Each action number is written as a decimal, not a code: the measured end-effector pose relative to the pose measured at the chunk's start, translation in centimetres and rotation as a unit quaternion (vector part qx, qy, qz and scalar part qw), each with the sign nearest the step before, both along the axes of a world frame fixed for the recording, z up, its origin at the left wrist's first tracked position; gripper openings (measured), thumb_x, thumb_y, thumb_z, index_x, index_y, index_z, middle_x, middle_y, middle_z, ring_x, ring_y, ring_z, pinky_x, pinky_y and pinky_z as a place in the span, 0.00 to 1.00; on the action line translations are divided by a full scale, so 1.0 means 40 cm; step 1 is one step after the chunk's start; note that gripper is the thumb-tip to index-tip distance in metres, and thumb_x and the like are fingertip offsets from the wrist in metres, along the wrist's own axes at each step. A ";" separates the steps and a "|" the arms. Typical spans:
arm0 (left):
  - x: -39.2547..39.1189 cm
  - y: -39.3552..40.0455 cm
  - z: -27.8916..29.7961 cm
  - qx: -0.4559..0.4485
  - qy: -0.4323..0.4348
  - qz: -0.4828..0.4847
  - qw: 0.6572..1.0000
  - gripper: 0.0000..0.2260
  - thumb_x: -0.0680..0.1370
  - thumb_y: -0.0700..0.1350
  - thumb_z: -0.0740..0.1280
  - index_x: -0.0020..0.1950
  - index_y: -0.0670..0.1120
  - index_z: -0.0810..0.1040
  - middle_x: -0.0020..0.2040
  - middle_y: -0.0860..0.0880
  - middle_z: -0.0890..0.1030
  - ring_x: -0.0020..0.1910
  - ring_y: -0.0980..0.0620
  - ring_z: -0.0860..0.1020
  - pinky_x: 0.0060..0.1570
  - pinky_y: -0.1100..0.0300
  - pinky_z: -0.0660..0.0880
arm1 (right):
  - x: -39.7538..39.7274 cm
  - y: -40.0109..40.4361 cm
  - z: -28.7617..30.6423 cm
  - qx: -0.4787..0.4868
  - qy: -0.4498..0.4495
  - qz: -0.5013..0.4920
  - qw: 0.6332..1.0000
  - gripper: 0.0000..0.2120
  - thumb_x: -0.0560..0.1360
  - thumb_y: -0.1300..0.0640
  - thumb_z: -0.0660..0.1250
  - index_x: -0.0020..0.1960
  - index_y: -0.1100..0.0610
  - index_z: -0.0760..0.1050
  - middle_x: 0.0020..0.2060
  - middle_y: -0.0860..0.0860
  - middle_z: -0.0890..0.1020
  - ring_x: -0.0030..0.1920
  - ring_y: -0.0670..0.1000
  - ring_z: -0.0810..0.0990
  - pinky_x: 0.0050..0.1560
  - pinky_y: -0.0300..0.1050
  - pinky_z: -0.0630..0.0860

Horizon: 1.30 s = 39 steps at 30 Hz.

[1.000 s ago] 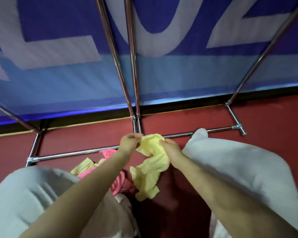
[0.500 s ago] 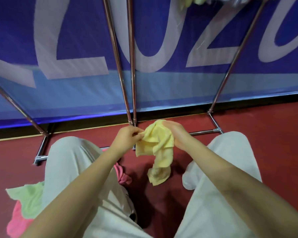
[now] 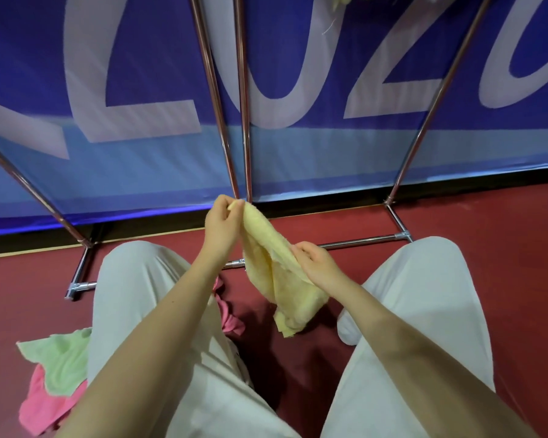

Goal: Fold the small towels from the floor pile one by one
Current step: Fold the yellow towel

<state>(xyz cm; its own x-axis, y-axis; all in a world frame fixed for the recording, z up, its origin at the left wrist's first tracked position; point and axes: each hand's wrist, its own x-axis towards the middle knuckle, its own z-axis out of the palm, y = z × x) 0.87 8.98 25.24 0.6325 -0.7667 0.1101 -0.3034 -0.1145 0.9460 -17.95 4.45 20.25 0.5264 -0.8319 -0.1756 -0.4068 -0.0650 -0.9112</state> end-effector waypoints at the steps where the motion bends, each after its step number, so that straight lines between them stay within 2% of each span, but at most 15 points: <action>1: 0.009 0.000 0.000 -0.005 0.014 0.018 1.000 0.13 0.81 0.44 0.62 0.36 0.49 0.66 0.33 0.53 0.68 0.32 0.58 0.65 0.32 0.66 0.63 | 0.002 0.006 0.003 -0.023 -0.003 0.020 1.000 0.14 0.79 0.50 0.61 0.45 0.60 0.76 0.32 0.47 0.71 0.33 0.44 0.69 0.36 0.39 0.65; 5: 0.041 0.007 -0.004 -0.008 0.047 0.090 0.995 0.12 0.82 0.45 0.61 0.38 0.49 0.67 0.34 0.53 0.68 0.33 0.58 0.65 0.33 0.64 0.64 | 0.000 0.016 0.002 -0.063 0.027 0.082 0.994 0.15 0.78 0.50 0.64 0.44 0.63 0.75 0.35 0.50 0.74 0.36 0.46 0.72 0.38 0.42 0.66; 10: 0.125 0.019 -0.038 0.006 0.124 0.195 0.973 0.12 0.81 0.47 0.61 0.38 0.48 0.68 0.36 0.51 0.70 0.36 0.54 0.68 0.40 0.58 0.66 | -0.014 0.016 0.006 0.055 -0.024 0.045 0.997 0.10 0.79 0.53 0.62 0.47 0.57 0.78 0.41 0.50 0.80 0.42 0.47 0.78 0.43 0.40 0.72; 12: 0.143 0.026 -0.068 0.053 0.129 0.188 0.972 0.10 0.80 0.46 0.62 0.40 0.46 0.70 0.38 0.49 0.72 0.38 0.51 0.69 0.39 0.56 0.67 | -0.006 0.016 0.004 0.127 -0.082 -0.003 0.989 0.09 0.80 0.54 0.61 0.52 0.57 0.78 0.46 0.51 0.82 0.47 0.50 0.80 0.48 0.42 0.75; 15: 0.114 0.031 -0.122 0.147 0.129 0.128 0.972 0.04 0.78 0.43 0.63 0.47 0.44 0.76 0.44 0.43 0.78 0.43 0.47 0.74 0.42 0.55 0.70 | 0.019 0.023 -0.001 0.187 -0.127 -0.049 0.973 0.17 0.79 0.49 0.62 0.62 0.57 0.75 0.57 0.53 0.81 0.60 0.53 0.78 0.64 0.50 0.73; 18: 0.039 0.029 -0.138 0.132 0.086 0.048 0.986 0.04 0.78 0.39 0.64 0.49 0.46 0.77 0.48 0.48 0.80 0.49 0.48 0.78 0.52 0.55 0.74 | 0.049 0.028 -0.003 0.211 -0.138 -0.054 0.966 0.29 0.73 0.40 0.65 0.67 0.57 0.72 0.64 0.53 0.77 0.66 0.52 0.74 0.71 0.54 0.66; 21: -0.049 0.036 -0.102 0.074 0.119 -0.050 0.989 0.07 0.80 0.38 0.61 0.47 0.46 0.77 0.44 0.49 0.81 0.42 0.55 0.78 0.42 0.68 0.73 | 0.074 0.031 0.021 0.230 -0.158 -0.082 0.957 0.20 0.79 0.48 0.62 0.65 0.60 0.73 0.62 0.57 0.78 0.64 0.55 0.75 0.69 0.54 0.68; 23: -0.092 0.048 -0.083 0.057 0.178 -0.093 0.978 0.09 0.81 0.39 0.60 0.48 0.44 0.78 0.41 0.49 0.81 0.37 0.57 0.78 0.35 0.70 0.73 | 0.083 0.024 0.032 0.237 -0.168 -0.096 0.952 0.15 0.80 0.53 0.60 0.61 0.62 0.75 0.56 0.59 0.80 0.57 0.56 0.79 0.63 0.52 0.73; 25: -0.111 0.059 -0.081 0.055 0.181 -0.121 0.975 0.08 0.82 0.43 0.61 0.51 0.45 0.80 0.42 0.51 0.81 0.36 0.58 0.77 0.35 0.67 0.73 | 0.086 0.017 0.049 0.249 -0.190 -0.109 0.943 0.14 0.81 0.55 0.58 0.55 0.62 0.76 0.47 0.60 0.83 0.48 0.56 0.82 0.52 0.52 0.79; 27: -0.118 0.068 -0.091 0.046 0.171 -0.135 0.975 0.09 0.81 0.45 0.63 0.57 0.47 0.81 0.49 0.53 0.82 0.43 0.58 0.79 0.42 0.67 0.74 | 0.085 0.012 0.073 0.292 -0.229 -0.123 0.920 0.14 0.81 0.55 0.55 0.49 0.63 0.76 0.37 0.58 0.81 0.38 0.55 0.81 0.40 0.48 0.77; 29: -0.124 0.080 -0.109 0.037 0.169 -0.134 0.976 0.11 0.80 0.43 0.65 0.61 0.46 0.80 0.54 0.52 0.82 0.50 0.59 0.80 0.49 0.67 0.76 | 0.082 0.005 0.087 0.327 -0.265 -0.134 0.897 0.14 0.80 0.56 0.53 0.49 0.64 0.74 0.38 0.59 0.77 0.38 0.55 0.77 0.40 0.49 0.74; 31: -0.129 0.088 -0.135 0.043 0.163 -0.119 0.979 0.11 0.79 0.42 0.65 0.60 0.44 0.81 0.53 0.50 0.83 0.52 0.54 0.81 0.53 0.61 0.77 | 0.078 0.006 0.095 0.338 -0.279 -0.133 0.889 0.13 0.79 0.58 0.52 0.49 0.64 0.72 0.38 0.59 0.75 0.38 0.56 0.76 0.39 0.48 0.73; 35: -0.129 0.074 -0.146 0.061 0.169 -0.064 0.982 0.07 0.79 0.42 0.66 0.45 0.42 0.83 0.38 0.52 0.81 0.39 0.55 0.76 0.42 0.62 0.72 | 0.081 0.018 0.096 0.344 -0.286 -0.108 0.888 0.12 0.80 0.62 0.52 0.53 0.65 0.73 0.42 0.60 0.77 0.42 0.57 0.78 0.43 0.51 0.75; 37: -0.113 0.071 -0.138 0.041 0.184 -0.034 0.981 0.08 0.78 0.41 0.67 0.41 0.45 0.82 0.37 0.51 0.80 0.38 0.55 0.76 0.41 0.62 0.73 | 0.088 0.015 0.086 0.304 -0.263 -0.099 0.910 0.11 0.80 0.63 0.56 0.57 0.65 0.74 0.46 0.61 0.79 0.46 0.58 0.80 0.47 0.52 0.76; 39: -0.082 0.078 -0.129 0.022 0.193 -0.006 0.981 0.07 0.78 0.42 0.67 0.44 0.47 0.84 0.42 0.52 0.84 0.42 0.56 0.80 0.45 0.65 0.76 | 0.091 0.008 0.072 0.223 -0.188 -0.081 0.953 0.10 0.79 0.61 0.61 0.57 0.62 0.76 0.49 0.60 0.81 0.51 0.58 0.81 0.53 0.52 0.76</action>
<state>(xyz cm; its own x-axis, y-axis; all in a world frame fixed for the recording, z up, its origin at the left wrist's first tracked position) -2.41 12.08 20.07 0.6119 -0.7726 -0.1691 0.0746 -0.1564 0.9849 -14.31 4.75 23.15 0.4927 -0.7946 -0.3547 -0.0180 0.3982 -0.9171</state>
